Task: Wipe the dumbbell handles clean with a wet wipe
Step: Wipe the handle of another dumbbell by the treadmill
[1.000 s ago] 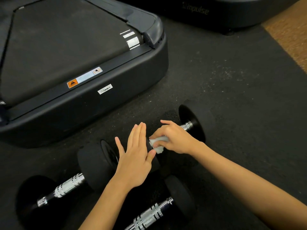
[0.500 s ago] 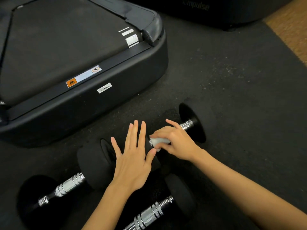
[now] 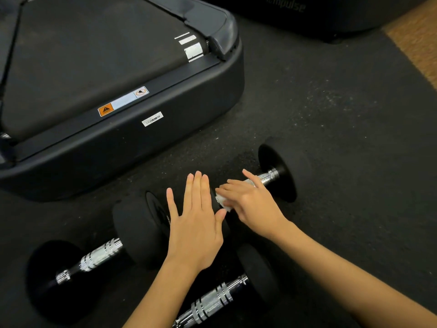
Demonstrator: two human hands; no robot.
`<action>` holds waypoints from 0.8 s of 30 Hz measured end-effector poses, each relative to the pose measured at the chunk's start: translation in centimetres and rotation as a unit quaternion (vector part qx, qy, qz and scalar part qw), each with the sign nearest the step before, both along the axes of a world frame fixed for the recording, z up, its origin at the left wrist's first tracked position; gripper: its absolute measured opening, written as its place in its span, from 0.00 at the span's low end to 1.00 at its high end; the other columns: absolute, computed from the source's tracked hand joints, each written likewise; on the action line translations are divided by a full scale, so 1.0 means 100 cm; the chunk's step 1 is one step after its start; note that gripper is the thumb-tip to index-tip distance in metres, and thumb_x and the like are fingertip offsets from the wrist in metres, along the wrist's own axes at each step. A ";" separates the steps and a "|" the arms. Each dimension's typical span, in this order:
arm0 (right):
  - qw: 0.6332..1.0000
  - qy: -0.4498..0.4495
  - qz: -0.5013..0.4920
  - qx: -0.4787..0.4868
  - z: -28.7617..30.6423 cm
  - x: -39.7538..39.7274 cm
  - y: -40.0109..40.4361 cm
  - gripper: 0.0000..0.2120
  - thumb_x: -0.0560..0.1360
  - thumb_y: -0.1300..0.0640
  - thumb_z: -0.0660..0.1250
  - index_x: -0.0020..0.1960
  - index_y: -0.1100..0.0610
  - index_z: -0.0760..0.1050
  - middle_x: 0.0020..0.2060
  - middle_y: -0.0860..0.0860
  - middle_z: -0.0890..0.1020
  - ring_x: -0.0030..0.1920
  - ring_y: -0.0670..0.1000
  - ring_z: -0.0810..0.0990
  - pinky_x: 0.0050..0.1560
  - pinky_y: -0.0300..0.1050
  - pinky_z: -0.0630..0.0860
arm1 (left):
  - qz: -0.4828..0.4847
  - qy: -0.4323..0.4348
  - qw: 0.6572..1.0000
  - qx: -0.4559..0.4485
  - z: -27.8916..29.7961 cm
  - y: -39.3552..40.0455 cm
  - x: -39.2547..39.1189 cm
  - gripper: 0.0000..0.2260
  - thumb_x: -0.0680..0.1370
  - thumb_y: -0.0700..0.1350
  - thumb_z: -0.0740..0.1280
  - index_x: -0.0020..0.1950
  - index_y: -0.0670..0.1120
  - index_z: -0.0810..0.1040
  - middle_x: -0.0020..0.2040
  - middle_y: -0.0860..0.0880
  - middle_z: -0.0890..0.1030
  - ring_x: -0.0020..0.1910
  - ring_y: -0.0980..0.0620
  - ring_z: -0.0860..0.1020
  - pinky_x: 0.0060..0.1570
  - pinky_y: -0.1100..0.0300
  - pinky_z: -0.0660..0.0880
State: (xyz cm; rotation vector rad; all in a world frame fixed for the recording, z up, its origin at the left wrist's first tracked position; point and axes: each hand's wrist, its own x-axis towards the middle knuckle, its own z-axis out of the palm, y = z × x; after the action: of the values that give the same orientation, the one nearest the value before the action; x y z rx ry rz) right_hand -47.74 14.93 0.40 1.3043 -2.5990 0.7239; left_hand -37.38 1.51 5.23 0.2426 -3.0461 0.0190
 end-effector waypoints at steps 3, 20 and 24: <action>0.999 -0.011 0.017 -0.031 -0.004 -0.003 -0.004 0.16 0.72 0.64 0.70 0.58 0.54 0.82 0.51 0.46 0.85 0.56 0.48 0.81 0.74 0.48 0.58 | 0.002 -0.004 1.000 0.004 -0.001 0.001 0.001 0.31 0.81 0.56 0.45 0.78 0.39 0.54 0.79 0.43 0.55 0.79 0.46 0.51 0.72 0.34 0.50; 0.999 -0.015 -0.026 -0.039 0.000 -0.002 -0.019 0.10 0.75 0.58 0.62 0.47 0.55 0.82 0.42 0.49 0.84 0.49 0.50 0.82 0.69 0.41 0.57 | 0.004 -0.012 1.000 -0.006 -0.002 -0.003 -0.001 0.32 0.80 0.58 0.43 0.79 0.41 0.53 0.80 0.45 0.53 0.79 0.48 0.50 0.70 0.29 0.45; 0.997 -0.004 0.048 -0.067 -0.009 0.001 0.005 0.18 0.75 0.61 0.61 0.63 0.56 0.79 0.59 0.49 0.82 0.63 0.47 0.76 0.69 0.44 0.62 | 0.001 -0.011 1.000 0.006 -0.003 -0.003 -0.002 0.32 0.80 0.59 0.41 0.79 0.41 0.51 0.80 0.46 0.52 0.79 0.48 0.49 0.70 0.30 0.44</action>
State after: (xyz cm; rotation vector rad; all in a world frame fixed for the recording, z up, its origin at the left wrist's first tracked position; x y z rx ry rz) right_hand -47.61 15.43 -0.51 1.3961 -2.4599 0.9041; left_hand -37.54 1.17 4.97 0.2490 -3.0680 0.0034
